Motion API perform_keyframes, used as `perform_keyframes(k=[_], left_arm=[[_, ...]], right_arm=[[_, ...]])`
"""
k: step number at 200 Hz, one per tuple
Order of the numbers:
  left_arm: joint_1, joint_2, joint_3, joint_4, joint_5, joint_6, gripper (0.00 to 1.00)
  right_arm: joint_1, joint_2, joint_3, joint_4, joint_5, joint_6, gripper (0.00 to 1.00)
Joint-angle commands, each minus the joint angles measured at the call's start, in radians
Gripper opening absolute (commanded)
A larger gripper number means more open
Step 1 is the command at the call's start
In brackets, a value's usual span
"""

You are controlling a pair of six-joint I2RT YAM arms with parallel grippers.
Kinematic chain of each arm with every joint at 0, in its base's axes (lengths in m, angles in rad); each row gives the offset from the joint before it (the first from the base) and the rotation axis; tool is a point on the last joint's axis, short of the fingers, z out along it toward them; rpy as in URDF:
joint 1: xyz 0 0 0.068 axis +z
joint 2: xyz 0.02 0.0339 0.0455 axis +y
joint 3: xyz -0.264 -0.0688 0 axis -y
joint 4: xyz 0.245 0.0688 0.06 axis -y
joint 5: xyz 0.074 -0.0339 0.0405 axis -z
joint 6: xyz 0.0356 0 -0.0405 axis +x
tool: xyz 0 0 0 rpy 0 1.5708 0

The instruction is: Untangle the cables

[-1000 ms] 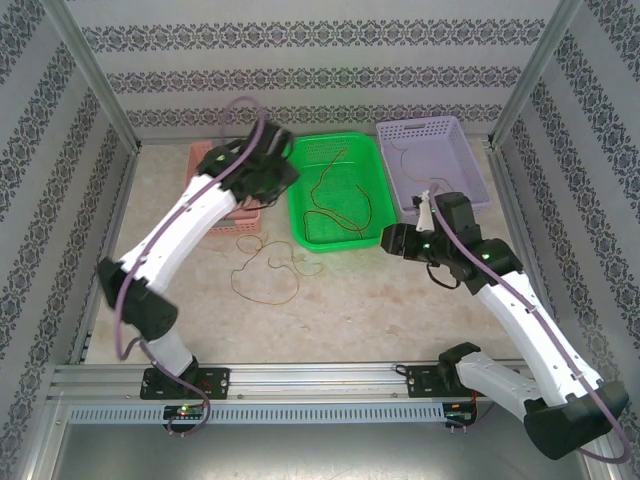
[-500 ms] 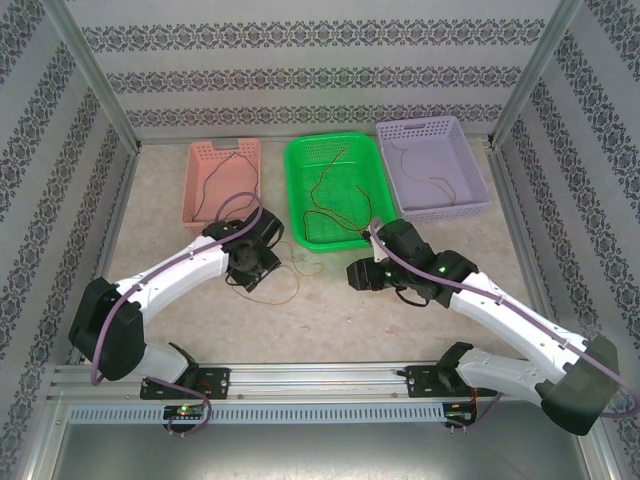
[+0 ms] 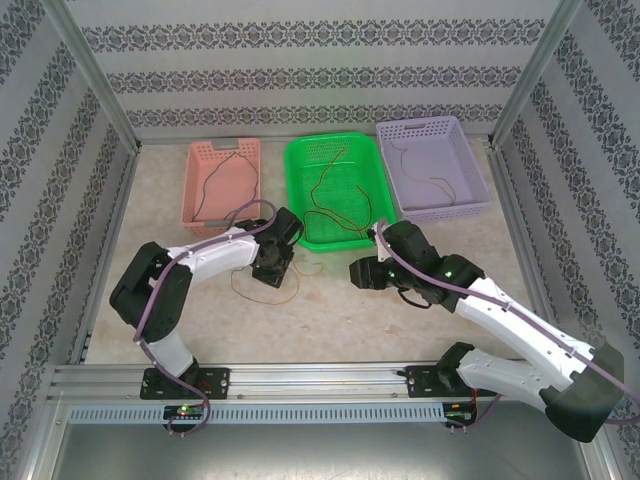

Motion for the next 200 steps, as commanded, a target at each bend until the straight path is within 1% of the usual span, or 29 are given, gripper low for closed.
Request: perform_keyframes(k=[1,22,42,62,80,104,129,149,167,200], left_arm=[[-0.013,0.026,0.019,0.051,-0.043,-0.043,0.43],[-0.014,0.042,0.007,0.076,-0.064,-0.014,0.32],[-0.020,0.029,-0.010,0.039,-0.078,0.009,0.14],[-0.031,-0.021,-0.037,-0.047,-0.103,0.044,0.06],[-0.033,-0.078,-0.079,-0.119,-0.113,0.086,0.04],[-0.032,-0.186,-0.188,-0.094,-0.124,0.124,0.00],[-0.031,-0.257,-0.221,-0.105,-0.142,0.207,0.00],[-0.027,-0.288,-0.215,-0.131,-0.132,0.285,0.00],[-0.026,-0.312,-0.208,-0.151,-0.119,0.351,0.00],[-0.027,-0.361,-0.203,-0.201,-0.110,0.448,0.00]], right_arm=[[0.005,0.000,-0.035,0.020,0.016,0.009,0.49],[0.009,0.032,-0.064,0.059,0.005,0.010,0.49],[0.032,0.074,-0.077,0.104,0.025,-0.002,0.49],[0.074,0.146,-0.073,0.152,0.086,-0.017,0.49],[0.132,0.222,-0.072,0.231,0.154,-0.035,0.49],[0.204,0.347,-0.071,0.354,0.241,-0.044,0.48],[0.244,0.459,-0.079,0.493,0.339,-0.029,0.49],[0.254,0.535,-0.086,0.581,0.415,-0.013,0.52],[0.253,0.606,-0.075,0.640,0.430,-0.010,0.54],[0.254,0.743,-0.003,0.659,0.452,0.011,0.55]])
